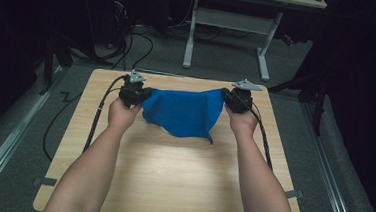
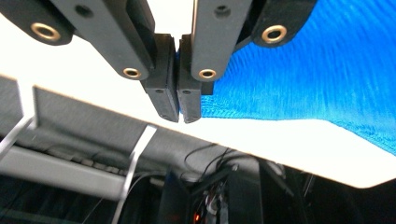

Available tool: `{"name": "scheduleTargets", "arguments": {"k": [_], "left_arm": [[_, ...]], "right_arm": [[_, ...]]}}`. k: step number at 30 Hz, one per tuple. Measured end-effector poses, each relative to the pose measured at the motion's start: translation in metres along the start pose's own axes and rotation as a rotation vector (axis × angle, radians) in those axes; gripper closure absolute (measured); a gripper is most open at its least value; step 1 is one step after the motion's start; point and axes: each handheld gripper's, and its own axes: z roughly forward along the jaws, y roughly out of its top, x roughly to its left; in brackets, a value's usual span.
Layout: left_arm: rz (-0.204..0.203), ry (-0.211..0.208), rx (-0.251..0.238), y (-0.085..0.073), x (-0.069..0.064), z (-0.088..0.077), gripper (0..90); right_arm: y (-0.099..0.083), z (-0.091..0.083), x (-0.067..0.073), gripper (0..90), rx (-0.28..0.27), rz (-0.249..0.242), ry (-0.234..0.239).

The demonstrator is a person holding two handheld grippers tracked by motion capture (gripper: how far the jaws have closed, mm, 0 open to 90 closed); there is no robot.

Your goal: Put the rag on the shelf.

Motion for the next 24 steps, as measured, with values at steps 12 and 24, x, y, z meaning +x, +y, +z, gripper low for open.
{"name": "scheduleTargets", "arguments": {"k": [12, 24], "left_arm": [[-0.055, -0.08, 0.022, -0.032, -0.005, 0.013, 87.2], [-0.053, -0.104, 0.056, -0.039, -0.011, 0.022, 86.3]], "right_arm": [[-0.041, 0.013, 0.006, 88.6, 0.071, 0.037, 0.044], [-0.059, 0.014, 0.005, 88.4, 0.094, 0.043, 0.04]]}}
